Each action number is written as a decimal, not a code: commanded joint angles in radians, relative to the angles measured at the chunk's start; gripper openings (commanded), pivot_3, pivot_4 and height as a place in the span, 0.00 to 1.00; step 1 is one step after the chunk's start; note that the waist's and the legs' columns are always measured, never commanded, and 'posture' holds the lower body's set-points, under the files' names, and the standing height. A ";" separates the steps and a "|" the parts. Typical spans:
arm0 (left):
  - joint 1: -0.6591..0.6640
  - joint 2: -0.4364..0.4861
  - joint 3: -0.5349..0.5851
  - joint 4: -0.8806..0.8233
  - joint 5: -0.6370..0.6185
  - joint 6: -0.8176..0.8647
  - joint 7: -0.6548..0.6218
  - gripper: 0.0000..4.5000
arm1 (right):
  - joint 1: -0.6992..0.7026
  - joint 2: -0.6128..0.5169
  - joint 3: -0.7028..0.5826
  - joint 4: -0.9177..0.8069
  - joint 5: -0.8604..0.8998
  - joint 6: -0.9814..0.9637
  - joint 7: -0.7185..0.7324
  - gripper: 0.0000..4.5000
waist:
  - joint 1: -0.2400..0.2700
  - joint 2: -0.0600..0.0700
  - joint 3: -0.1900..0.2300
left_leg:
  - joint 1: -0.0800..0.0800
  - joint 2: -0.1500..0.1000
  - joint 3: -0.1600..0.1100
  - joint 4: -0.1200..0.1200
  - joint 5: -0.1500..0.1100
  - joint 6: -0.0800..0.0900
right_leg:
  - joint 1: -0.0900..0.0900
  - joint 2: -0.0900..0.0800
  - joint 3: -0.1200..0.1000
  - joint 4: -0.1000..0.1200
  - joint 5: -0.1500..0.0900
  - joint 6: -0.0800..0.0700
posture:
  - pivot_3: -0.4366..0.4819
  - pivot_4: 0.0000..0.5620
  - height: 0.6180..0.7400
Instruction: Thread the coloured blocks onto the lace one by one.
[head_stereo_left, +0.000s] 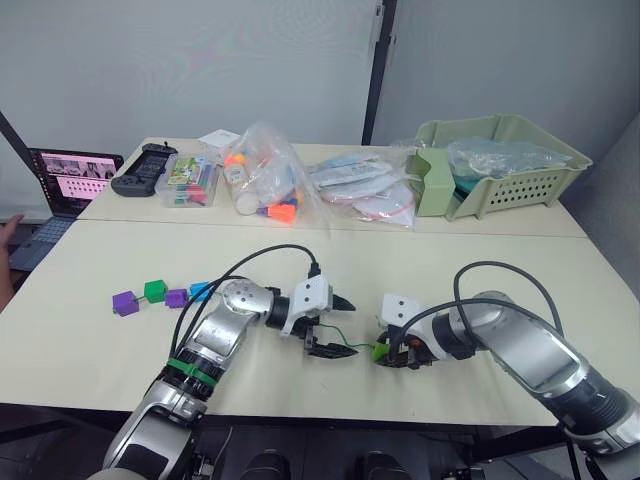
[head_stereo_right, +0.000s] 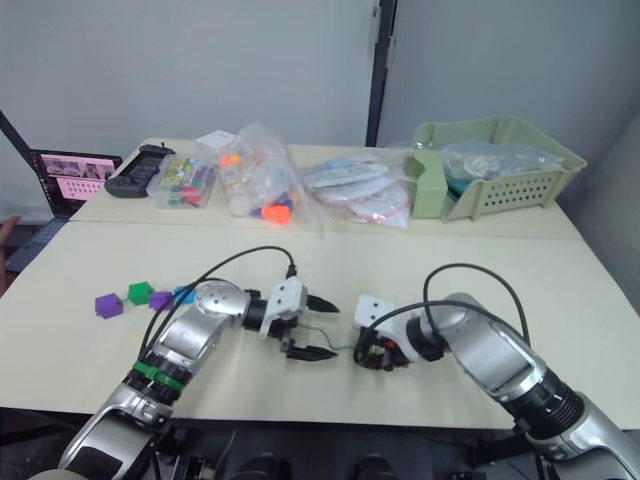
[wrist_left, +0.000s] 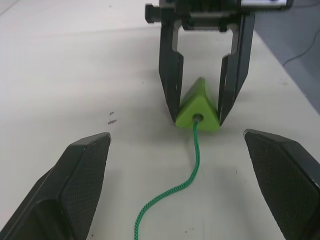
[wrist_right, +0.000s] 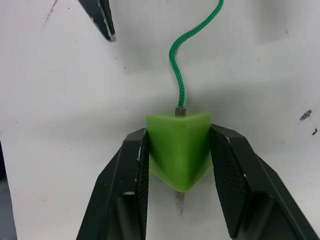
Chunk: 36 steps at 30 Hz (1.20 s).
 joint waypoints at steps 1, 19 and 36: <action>-0.004 -0.023 -0.015 0.025 0.017 -0.045 0.014 1.00 | -0.007 0.006 0.005 -0.009 0.003 -0.008 0.001 0.28 | 0.000 0.000 0.000 | 0.000 0.000 0.000 0.000 0.000 0.000 | 0.000 0.000 0.000 0.000 0.000 0.000 | 0.48 0.27 0.97; -0.005 -0.050 -0.041 0.052 0.037 -0.070 -0.003 0.34 | 0.002 -0.006 -0.005 -0.024 0.007 0.002 -0.002 0.28 | 0.000 0.000 0.000 | 0.000 0.000 0.000 0.000 0.000 0.000 | 0.000 0.000 0.000 0.000 0.000 0.000 | 0.48 0.27 0.97; -0.025 -0.089 -0.060 0.077 0.047 -0.077 -0.007 0.00 | 0.000 -0.007 -0.001 -0.034 0.012 0.012 0.000 0.28 | 0.000 0.000 0.000 | 0.000 0.000 0.000 0.000 0.000 0.000 | 0.000 0.000 0.000 0.000 0.000 0.000 | 0.48 0.27 0.97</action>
